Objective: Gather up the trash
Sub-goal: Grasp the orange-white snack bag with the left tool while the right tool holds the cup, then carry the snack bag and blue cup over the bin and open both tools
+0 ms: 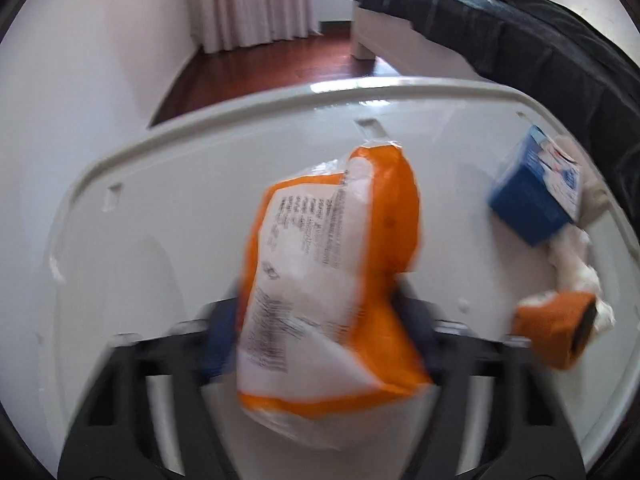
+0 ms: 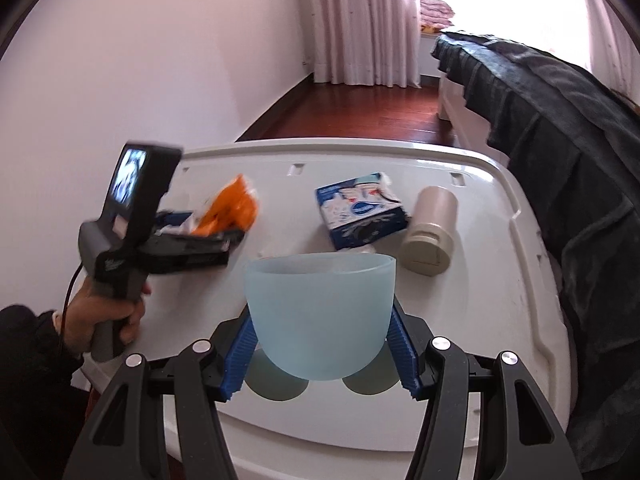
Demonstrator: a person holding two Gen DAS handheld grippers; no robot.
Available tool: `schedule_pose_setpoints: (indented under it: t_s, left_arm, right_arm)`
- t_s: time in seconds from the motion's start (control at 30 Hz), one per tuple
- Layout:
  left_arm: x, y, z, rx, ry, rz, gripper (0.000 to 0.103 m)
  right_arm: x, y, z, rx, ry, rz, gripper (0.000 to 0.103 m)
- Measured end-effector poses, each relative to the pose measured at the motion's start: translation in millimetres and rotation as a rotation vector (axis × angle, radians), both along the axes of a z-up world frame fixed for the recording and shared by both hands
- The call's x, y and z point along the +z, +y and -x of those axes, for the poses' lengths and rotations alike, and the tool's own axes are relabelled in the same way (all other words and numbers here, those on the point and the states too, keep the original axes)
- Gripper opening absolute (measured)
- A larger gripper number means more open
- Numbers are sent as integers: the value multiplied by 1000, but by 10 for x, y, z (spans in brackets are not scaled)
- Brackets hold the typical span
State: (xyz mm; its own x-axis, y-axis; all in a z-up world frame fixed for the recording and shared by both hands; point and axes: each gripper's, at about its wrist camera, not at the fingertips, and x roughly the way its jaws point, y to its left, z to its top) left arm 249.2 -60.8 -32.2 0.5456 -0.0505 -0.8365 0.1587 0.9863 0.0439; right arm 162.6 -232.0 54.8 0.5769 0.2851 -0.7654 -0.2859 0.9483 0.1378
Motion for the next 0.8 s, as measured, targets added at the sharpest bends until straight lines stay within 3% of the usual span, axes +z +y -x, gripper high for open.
schedule_pose_setpoints:
  t_s: [0.1,0.3,0.43,0.6,0.7,0.8]
  left_arm:
    - [10,51,41,13,-15,29,29]
    - [184,247,491,84,1,116,27]
    - [519,260,1243,90,34,122,27]
    - [744,261,2326,70,55,133,28]
    - [689,366,2830,112,82,171,28]
    - [434,457,3201,186,109,185,28]
  right_arm:
    - [-10,42,8,7,4,1,58]
    - [40,2,79,-21,-11,-21,59]
    - [101,69,238,2,-22,-45,59]
    - [209,276,834,42,-89,-68,59]
    - [158,370,1343,42,-95,-120,59]
    - [19,423,1796,5,-75,-142,59]
